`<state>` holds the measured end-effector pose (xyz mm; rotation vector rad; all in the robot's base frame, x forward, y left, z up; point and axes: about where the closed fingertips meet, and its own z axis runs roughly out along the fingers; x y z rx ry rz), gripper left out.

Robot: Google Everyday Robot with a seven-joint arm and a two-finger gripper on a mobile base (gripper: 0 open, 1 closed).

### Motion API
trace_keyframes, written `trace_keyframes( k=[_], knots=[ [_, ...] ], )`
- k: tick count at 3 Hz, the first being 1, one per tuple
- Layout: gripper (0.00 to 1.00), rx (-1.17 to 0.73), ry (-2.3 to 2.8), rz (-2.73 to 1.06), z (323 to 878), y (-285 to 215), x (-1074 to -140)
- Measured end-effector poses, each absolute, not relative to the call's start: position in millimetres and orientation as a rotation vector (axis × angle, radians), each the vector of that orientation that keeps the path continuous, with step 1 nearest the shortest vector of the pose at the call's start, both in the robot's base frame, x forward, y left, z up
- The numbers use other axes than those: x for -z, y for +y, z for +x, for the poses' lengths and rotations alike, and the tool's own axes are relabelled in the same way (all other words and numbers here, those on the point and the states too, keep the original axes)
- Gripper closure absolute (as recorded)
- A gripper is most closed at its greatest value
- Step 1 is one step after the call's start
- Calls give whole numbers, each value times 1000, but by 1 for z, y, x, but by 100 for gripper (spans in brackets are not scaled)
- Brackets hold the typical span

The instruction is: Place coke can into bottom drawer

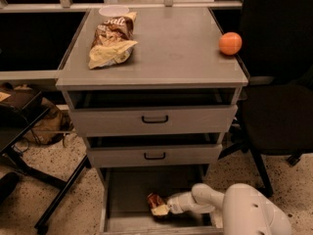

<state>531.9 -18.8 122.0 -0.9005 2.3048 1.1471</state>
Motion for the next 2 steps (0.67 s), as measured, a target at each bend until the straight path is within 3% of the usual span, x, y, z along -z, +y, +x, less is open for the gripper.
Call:
trace_keyframes(
  k=[2],
  knots=[
    [58, -1147, 2305, -901, 532, -19, -122]
  ],
)
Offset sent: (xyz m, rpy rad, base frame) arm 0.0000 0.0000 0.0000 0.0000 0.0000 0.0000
